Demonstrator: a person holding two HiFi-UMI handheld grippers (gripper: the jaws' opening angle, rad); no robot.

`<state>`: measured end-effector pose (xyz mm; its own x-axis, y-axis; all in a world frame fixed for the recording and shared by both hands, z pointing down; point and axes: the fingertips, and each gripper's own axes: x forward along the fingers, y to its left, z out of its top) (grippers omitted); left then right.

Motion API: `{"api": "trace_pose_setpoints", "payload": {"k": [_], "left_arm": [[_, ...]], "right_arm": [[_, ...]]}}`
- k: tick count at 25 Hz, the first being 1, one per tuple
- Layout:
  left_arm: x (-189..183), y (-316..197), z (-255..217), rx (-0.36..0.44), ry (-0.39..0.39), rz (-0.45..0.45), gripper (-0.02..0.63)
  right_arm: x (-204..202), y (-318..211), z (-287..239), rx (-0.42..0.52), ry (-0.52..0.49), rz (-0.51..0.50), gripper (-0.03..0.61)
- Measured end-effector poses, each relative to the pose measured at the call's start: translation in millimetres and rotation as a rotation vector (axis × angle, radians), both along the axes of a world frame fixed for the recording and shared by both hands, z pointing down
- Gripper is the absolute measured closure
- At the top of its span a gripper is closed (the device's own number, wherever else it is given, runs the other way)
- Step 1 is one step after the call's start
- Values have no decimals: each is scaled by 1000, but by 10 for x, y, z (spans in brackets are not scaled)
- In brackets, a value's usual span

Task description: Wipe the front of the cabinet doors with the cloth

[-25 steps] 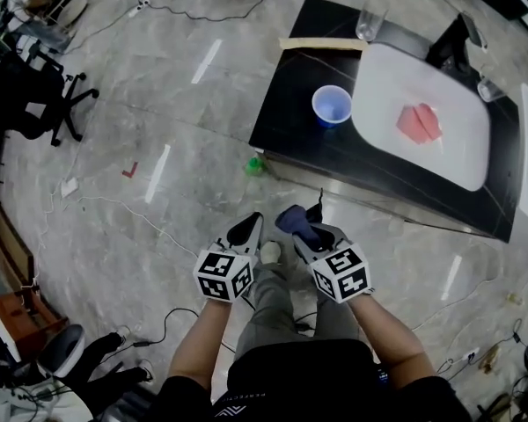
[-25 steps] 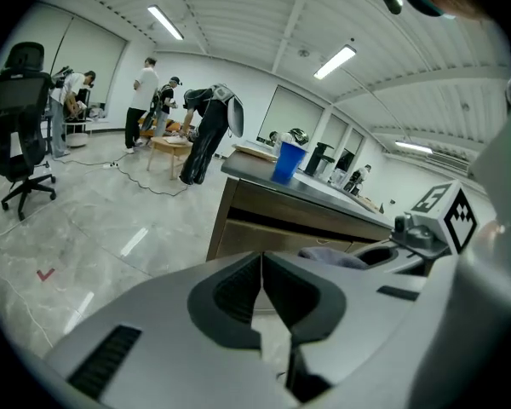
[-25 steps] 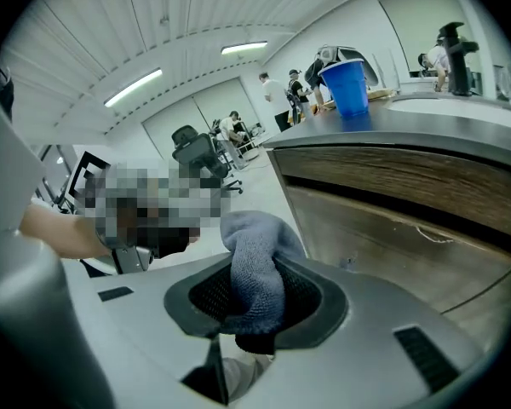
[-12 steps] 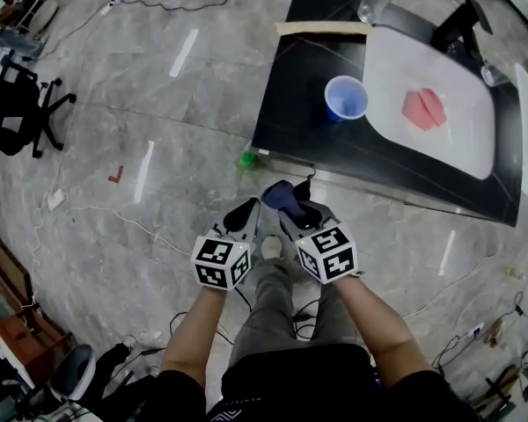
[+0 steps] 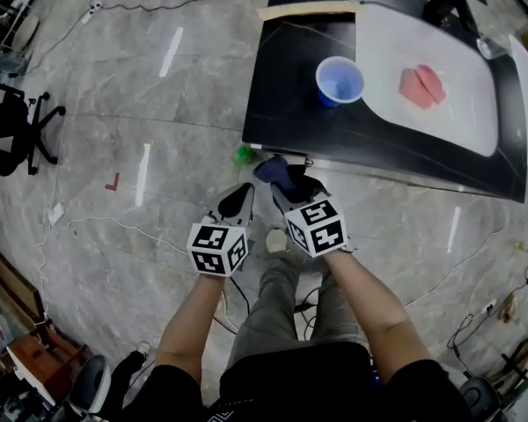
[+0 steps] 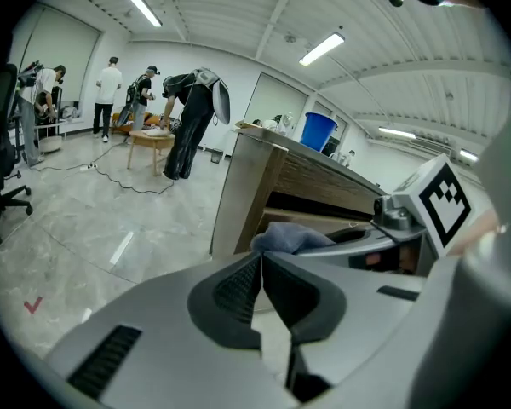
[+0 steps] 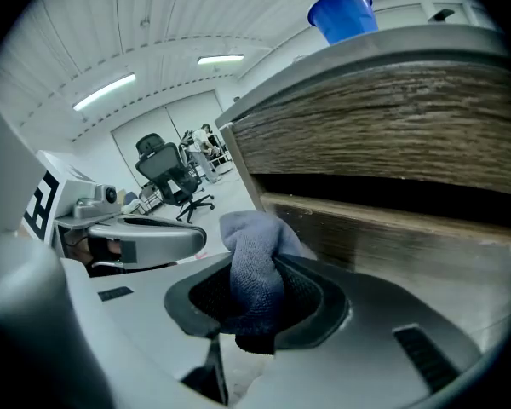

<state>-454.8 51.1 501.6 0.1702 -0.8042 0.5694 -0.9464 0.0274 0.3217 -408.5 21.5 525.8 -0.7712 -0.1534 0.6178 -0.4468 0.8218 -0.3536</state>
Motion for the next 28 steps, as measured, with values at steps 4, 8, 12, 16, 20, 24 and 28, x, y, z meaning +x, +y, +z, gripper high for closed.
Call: {"api": "trace_pose_setpoints", "payload": {"k": [4, 8, 12, 16, 20, 24, 28], "left_arm": [[47, -61, 23, 1, -7, -7, 598], [173, -87, 16, -1, -18, 1, 598], [386, -136, -28, 9, -23, 14, 598], [672, -214, -42, 17, -20, 35, 598], [1037, -324, -40, 21, -12, 77, 598], [1416, -475, -21, 26, -5, 121, 598], [1799, -622, 22, 25, 1, 163, 598]], "right_arm": [[46, -125, 33, 10, -3, 23, 462], [229, -218, 23, 18, -4, 44, 462], [540, -319, 11, 22, -2, 74, 462], [888, -420, 15, 37, 17, 96, 462], [1270, -517, 27, 31, 27, 142, 462], [1653, -643, 32, 31, 34, 187, 462], [2062, -787, 41, 33, 40, 230, 462]]}}
